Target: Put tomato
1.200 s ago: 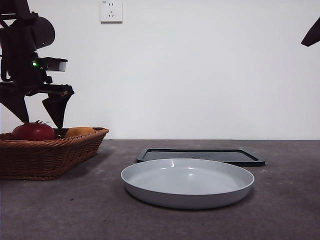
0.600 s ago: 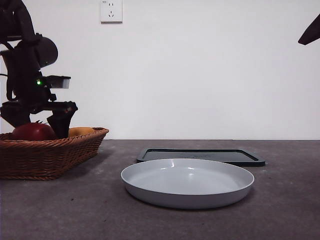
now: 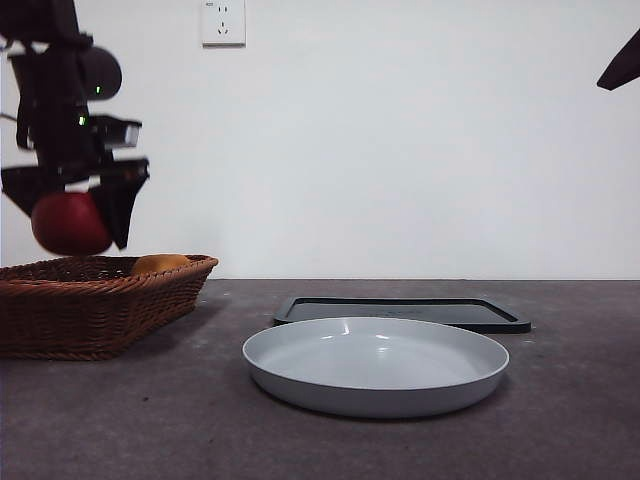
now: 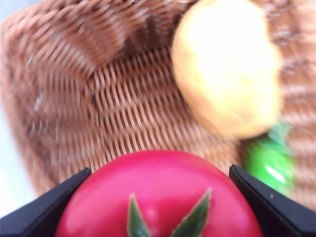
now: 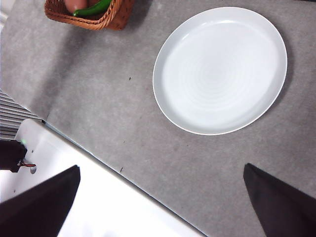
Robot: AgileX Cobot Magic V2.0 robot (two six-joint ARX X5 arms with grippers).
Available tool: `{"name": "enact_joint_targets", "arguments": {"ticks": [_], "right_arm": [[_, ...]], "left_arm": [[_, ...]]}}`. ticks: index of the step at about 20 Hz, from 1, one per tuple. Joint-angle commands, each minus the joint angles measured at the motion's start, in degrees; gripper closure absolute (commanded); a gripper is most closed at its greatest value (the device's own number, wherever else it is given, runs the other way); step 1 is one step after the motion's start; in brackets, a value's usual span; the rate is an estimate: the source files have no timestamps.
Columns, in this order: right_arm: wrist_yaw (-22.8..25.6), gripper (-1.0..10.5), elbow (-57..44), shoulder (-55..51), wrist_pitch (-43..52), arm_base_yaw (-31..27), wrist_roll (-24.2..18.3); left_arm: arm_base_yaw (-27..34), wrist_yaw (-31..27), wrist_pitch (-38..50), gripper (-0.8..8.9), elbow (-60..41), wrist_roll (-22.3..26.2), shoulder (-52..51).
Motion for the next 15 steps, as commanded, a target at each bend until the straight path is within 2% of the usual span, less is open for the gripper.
{"name": "enact_joint_targets", "arguments": {"ticks": [1, 3, 5, 9, 12, 15], "right_arm": [[-0.02, 3.9, 0.98, 0.39, 0.61, 0.42, 0.52], [1.66, 3.9, 1.01, -0.13, 0.48, 0.28, -0.22], [6.12, 3.9, 1.01, -2.51, -0.15, 0.28, -0.42], [11.69, 3.9, 1.01, -9.18, -4.94, 0.28, -0.17], [14.1, 3.9, 1.01, -13.27, -8.31, 0.28, 1.29], [14.19, 3.9, 1.01, -15.63, -8.9, 0.28, 1.68]], "left_arm": [[-1.99, 2.38, -9.01, 4.85, 7.54, -5.99, 1.11], [-5.14, 10.05, -13.66, 4.85, 11.23, -8.83, 0.96], [-10.49, 12.87, -16.02, 4.85, 11.37, -10.75, 0.68], [-23.3, 12.83, -15.89, 4.85, 11.32, -10.97, 0.68], [-31.12, 12.7, -13.49, 4.85, 11.32, -11.17, 0.7], [-37.29, 7.63, -11.04, 4.85, 11.21, -11.26, 0.83]]}}
